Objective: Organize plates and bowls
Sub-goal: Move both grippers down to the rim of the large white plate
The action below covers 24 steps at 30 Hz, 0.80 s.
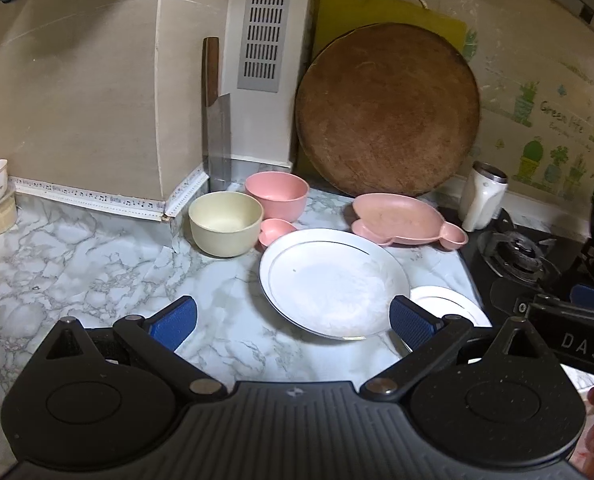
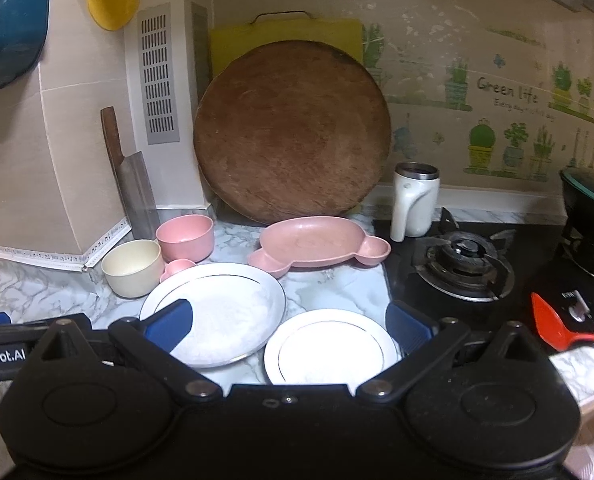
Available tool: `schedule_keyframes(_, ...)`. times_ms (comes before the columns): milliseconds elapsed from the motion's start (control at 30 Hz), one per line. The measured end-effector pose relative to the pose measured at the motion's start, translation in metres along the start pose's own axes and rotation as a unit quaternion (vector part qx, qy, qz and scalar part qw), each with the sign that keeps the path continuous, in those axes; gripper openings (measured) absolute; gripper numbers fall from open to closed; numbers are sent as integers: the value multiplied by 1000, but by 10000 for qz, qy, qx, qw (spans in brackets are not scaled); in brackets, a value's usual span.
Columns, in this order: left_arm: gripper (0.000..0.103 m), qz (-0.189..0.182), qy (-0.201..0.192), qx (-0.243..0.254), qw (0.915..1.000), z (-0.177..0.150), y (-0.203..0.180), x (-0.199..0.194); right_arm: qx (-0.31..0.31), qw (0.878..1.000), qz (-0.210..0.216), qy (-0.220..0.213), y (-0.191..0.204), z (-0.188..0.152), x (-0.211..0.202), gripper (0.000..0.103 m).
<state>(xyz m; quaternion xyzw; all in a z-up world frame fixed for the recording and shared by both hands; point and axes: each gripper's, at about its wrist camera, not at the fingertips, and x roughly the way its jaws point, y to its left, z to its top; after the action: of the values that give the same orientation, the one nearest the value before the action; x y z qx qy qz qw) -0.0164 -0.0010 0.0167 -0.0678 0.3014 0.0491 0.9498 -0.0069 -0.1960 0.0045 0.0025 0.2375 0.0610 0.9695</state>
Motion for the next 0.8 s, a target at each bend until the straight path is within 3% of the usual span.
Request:
schedule_keyframes(333, 103, 278, 402, -353, 9982, 8, 9, 66, -741, 9926, 823, 492, -7, 29, 86, 103)
schedule_keyframes(533, 103, 302, 877, -756, 9928, 5, 22, 117, -944, 9747, 1464, 1399, -7, 41, 165, 96)
schedule_keyframes(700, 102, 408, 1019, -917, 9897, 9, 29, 147, -895, 9627, 1587, 2002, -8, 43, 220, 89)
schedule_keyframes(800, 98, 504, 1282, -1186, 9833, 11, 37, 168, -777, 9567, 1605, 2300, -15, 43, 246, 82)
